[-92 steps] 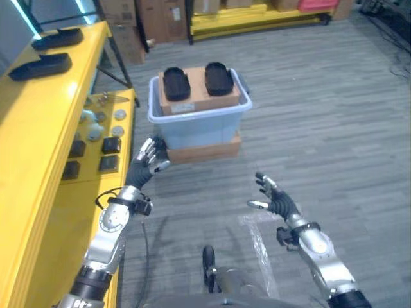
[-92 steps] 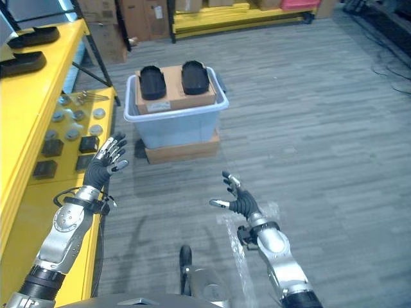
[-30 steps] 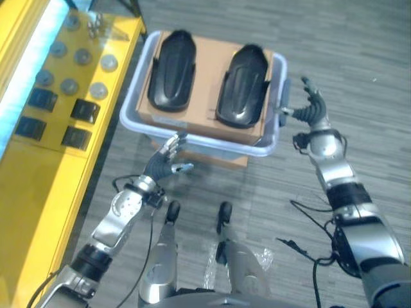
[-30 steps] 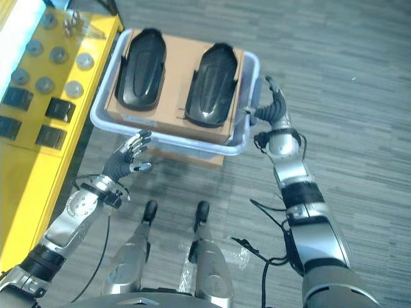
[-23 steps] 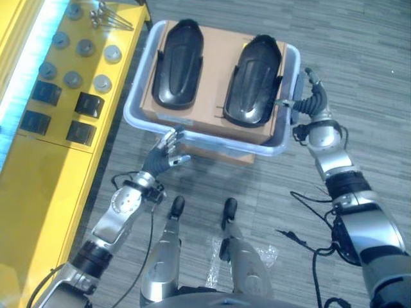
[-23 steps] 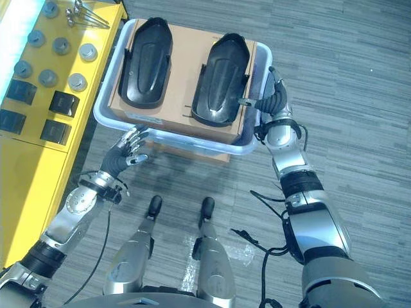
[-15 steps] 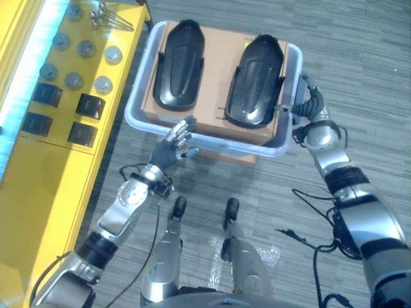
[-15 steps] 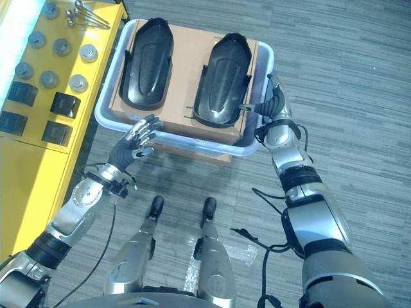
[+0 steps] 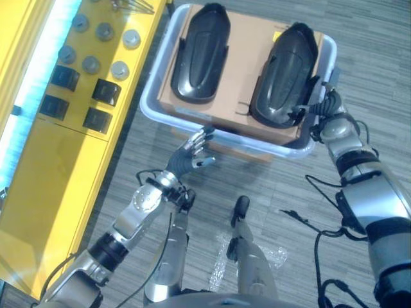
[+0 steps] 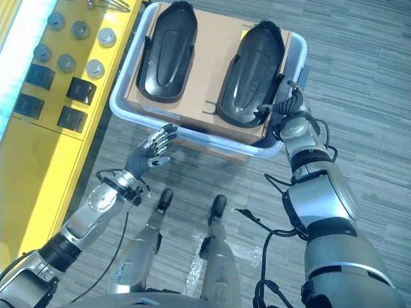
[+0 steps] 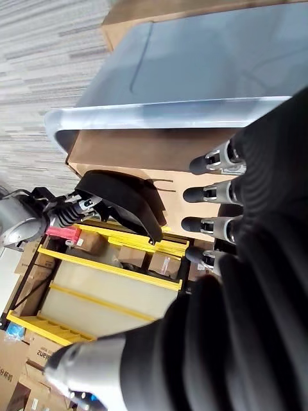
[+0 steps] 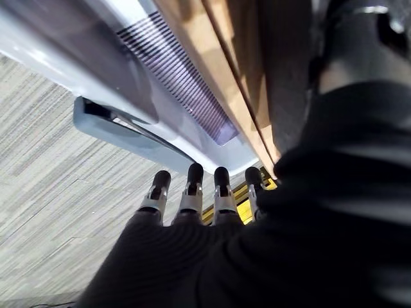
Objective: Move parts from the plastic box to the shelf.
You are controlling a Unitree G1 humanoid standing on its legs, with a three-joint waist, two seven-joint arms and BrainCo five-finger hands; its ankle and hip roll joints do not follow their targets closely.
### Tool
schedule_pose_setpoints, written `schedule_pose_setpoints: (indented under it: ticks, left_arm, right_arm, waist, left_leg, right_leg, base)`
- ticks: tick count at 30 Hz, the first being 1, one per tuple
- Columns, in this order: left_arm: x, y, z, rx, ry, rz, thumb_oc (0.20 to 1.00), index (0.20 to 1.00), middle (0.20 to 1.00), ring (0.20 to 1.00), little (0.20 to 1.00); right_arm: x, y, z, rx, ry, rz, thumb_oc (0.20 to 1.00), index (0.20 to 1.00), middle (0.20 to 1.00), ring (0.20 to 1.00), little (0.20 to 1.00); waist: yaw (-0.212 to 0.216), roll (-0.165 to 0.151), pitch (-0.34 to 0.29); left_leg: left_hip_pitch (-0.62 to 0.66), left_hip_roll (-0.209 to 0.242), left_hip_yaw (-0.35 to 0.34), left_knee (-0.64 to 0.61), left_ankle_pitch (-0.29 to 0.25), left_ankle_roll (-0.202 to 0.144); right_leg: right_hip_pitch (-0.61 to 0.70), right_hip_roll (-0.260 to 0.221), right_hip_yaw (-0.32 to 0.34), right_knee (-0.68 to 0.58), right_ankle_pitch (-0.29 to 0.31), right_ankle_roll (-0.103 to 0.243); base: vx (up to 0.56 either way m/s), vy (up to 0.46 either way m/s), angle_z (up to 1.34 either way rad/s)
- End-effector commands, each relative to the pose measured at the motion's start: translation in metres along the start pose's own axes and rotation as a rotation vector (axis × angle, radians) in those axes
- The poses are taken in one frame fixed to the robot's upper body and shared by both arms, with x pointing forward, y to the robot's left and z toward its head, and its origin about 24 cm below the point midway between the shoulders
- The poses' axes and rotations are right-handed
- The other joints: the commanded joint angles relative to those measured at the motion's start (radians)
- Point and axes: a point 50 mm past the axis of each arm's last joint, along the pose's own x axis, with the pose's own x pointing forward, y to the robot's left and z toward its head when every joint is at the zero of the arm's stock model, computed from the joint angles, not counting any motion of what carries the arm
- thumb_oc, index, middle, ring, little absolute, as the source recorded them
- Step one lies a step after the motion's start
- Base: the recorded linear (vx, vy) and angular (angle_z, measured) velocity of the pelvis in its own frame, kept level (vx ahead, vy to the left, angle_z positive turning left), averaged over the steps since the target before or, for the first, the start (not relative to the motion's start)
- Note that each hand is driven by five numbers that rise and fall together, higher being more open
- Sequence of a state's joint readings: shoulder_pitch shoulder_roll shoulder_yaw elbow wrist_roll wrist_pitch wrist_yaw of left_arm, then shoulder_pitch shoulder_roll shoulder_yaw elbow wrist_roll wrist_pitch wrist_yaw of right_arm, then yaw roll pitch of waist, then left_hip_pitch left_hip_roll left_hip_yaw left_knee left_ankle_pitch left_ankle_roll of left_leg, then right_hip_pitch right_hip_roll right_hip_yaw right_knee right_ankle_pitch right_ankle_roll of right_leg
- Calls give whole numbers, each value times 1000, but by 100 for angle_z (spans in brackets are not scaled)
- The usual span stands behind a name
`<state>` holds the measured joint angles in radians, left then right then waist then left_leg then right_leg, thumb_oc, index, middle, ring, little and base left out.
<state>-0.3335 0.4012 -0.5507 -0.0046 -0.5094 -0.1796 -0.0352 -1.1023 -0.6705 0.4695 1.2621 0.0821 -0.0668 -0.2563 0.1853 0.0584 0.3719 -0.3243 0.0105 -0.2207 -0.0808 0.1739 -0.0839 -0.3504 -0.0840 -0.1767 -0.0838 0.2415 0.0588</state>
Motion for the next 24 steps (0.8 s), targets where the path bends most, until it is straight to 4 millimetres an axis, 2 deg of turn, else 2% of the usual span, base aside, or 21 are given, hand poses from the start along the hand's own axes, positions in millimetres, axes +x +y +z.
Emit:
schedule_pose_setpoints:
  ticks: [1,9,13,14,16,17,20,22,24]
  left_arm:
    - [4,-4,14,-5,-96,-31,1000,1000,1000,1000,1000]
    - [0,3,14,9,-89,-3,1000,1000,1000,1000,1000]
    - [-7,8,11,9,-68,10,1000,1000,1000,1000,1000]
    - [-7,8,11,9,-68,10,1000,1000,1000,1000,1000]
    - [-16,15,12,27,-61,20,1000,1000,1000,1000,1000]
    - [-17,15,11,27,-59,19,1000,1000,1000,1000,1000]
    - [-33,31,9,51,-27,76,1000,1000,1000,1000,1000]
    - [-43,40,8,82,-2,107,1000,1000,1000,1000,1000]
    - [-49,45,7,114,18,131,1000,1000,1000,1000,1000]
  right_arm:
    - [5,-22,0,-92,-4,-8,200,200,200,200,200]
    - [-2,-2,-17,-121,40,49,200,200,200,200,200]
    - [-11,8,-39,-128,71,97,200,200,200,200,200]
    - [-11,8,-39,-128,71,97,200,200,200,200,200]
    - [-19,10,-59,-124,96,129,200,200,200,200,200]
    - [-20,11,-60,-124,98,130,200,200,200,200,200]
    - [-28,7,-79,-136,116,155,200,200,200,200,200]
    - [-32,4,-87,-146,120,164,200,200,200,200,200]
    - [-33,0,-87,-144,103,157,200,200,200,200,200]
  waist:
    - [-3,-10,-24]
    - [-19,-23,-35]
    - [-26,-37,-55]
    - [-26,-37,-55]
    - [-31,-55,-83]
    - [-30,-56,-81]
    - [-38,-80,-131]
    - [-42,-91,-161]
    - [-46,-95,-176]
  left_leg:
    - [2,-33,27,-6,-101,32]
    - [40,-35,31,-6,-111,33]
    - [86,-29,37,-6,-129,37]
    - [87,-29,37,-6,-129,37]
    - [134,-20,45,-6,-147,41]
    - [138,-20,46,-6,-148,41]
    - [213,-9,62,-6,-177,45]
    - [257,-2,71,-6,-190,46]
    - [283,3,75,-6,-196,46]
  right_leg:
    - [65,-9,50,-3,-188,82]
    - [99,-16,48,-3,-194,84]
    - [144,-18,44,-3,-207,83]
    - [145,-18,44,-3,-207,83]
    - [192,-21,37,-3,-220,82]
    - [196,-21,37,-3,-221,82]
    - [271,-26,30,-3,-240,80]
    - [312,-29,26,-3,-249,79]
    - [337,-28,24,-3,-254,79]
  base:
    - [0,0,0]
    - [0,0,0]
    - [0,0,0]
    - [34,-34,-1]
    - [37,-41,0]
    - [24,-37,-3]
    - [46,-34,-5]
    - [46,-32,-8]
    - [41,-12,-17]
